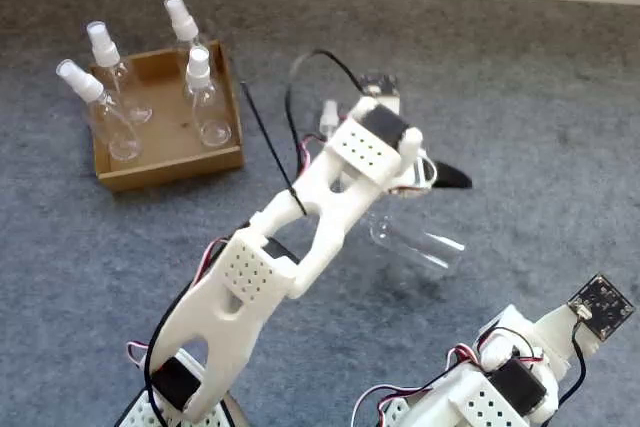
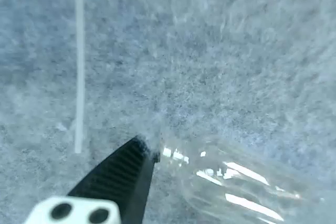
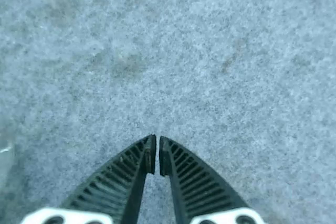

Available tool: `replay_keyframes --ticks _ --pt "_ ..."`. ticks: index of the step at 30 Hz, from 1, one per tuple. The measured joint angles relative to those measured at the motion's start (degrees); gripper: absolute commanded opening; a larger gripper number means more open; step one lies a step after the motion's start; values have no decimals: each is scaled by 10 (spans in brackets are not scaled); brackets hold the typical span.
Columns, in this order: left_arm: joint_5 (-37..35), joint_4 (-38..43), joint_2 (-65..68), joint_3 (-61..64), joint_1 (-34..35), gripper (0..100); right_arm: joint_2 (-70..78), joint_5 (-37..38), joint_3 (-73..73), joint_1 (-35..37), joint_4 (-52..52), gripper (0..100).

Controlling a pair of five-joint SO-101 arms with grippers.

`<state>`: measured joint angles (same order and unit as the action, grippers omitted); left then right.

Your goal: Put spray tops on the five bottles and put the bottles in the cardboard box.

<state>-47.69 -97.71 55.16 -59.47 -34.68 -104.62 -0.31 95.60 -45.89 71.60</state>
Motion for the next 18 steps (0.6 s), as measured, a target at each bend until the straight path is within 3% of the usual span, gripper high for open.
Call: replay_keyframes --ticks 13,18 --pt "0 5 76 -27 -6 614 0 0 0 0 0 12" --pt "0 8 78 -29 -6 469 0 0 0 0 0 12"
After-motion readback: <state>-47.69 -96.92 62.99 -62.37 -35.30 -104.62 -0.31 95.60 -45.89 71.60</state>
